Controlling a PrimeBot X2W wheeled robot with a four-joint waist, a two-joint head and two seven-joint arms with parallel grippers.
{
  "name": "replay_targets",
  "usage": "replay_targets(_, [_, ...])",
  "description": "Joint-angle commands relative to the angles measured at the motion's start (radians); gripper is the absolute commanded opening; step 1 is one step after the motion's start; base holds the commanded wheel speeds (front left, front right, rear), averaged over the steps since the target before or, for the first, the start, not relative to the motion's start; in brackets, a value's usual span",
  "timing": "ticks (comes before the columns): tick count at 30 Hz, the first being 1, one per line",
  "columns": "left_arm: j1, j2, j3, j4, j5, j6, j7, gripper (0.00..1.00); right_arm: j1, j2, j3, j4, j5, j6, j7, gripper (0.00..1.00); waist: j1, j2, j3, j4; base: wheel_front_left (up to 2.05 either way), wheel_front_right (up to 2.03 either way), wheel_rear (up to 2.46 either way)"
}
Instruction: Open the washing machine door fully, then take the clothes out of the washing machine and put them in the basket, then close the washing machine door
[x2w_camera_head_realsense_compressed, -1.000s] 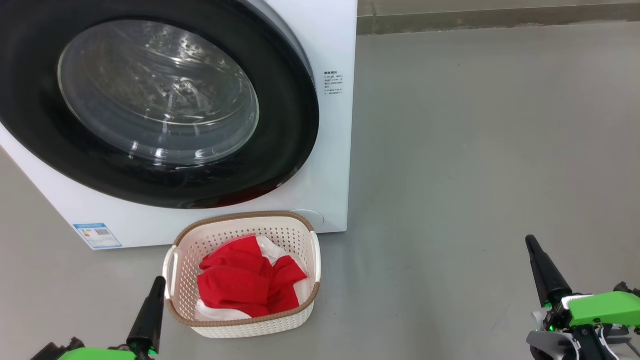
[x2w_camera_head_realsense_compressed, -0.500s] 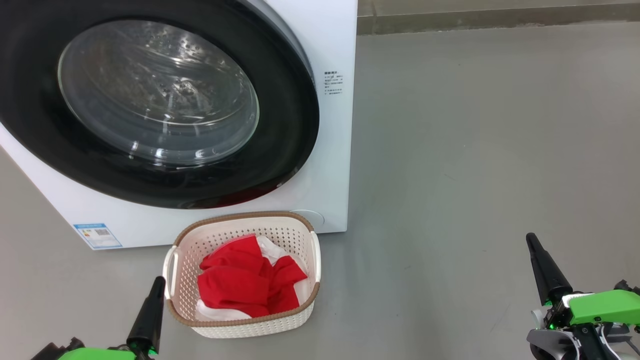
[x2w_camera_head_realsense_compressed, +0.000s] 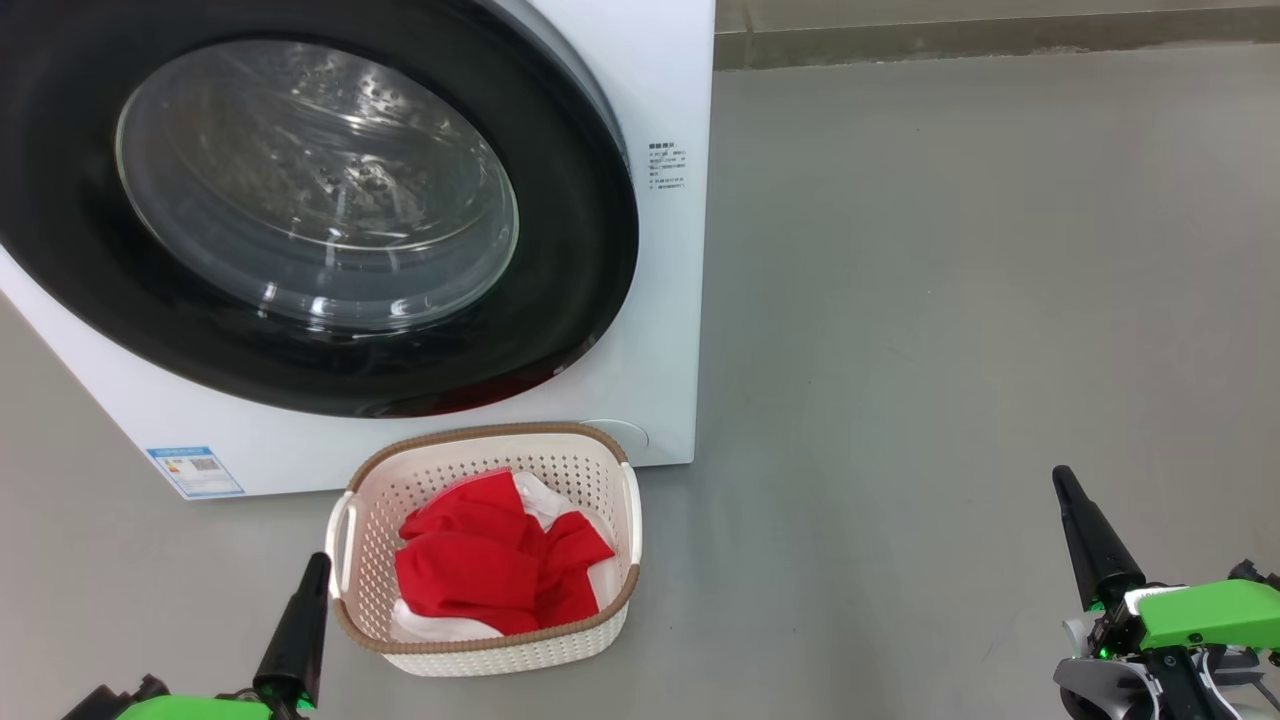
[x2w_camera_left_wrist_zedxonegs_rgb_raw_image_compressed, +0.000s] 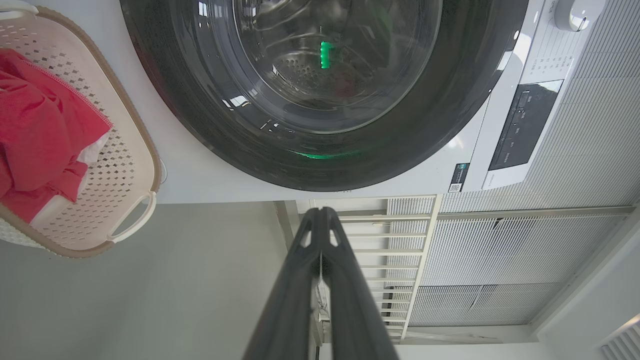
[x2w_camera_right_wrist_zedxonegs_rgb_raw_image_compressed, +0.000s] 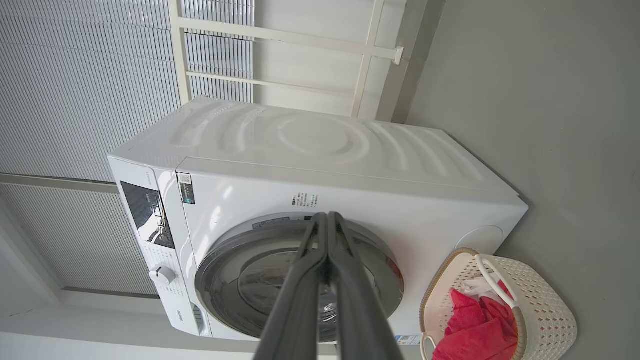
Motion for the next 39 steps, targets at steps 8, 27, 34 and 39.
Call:
replay_targets(8, [-0.041,0.011,0.036,-0.027,-0.007,-0.007,0.007,0.0,-0.043,-0.006,0.015,-0.029,0.006,-0.001,0.006,0.0,0.0,0.0,0.0,0.0,0.0,0.0,0.0])
replay_targets(27, [-0.041,0.011,0.035,-0.027,-0.007,-0.007,0.007,0.0,-0.043,-0.005,0.014,-0.029,0.006,-0.001,0.006,0.0,0.0,0.0,0.0,0.0,0.0,0.0,0.0])
replay_targets(34, [-0.041,0.011,0.035,-0.027,-0.007,-0.007,0.007,0.0,-0.043,-0.005,0.014,-0.029,0.006,-0.001,0.007,0.0,0.0,0.0,0.0,0.0,0.0,0.0,0.0])
replay_targets(39, [-0.041,0.011,0.035,-0.027,-0.007,-0.007,0.007,0.0,-0.043,-0.005,0.014,-0.029,0.005,-0.001,0.007,0.0,0.0,0.0,0.0,0.0,0.0,0.0,0.0])
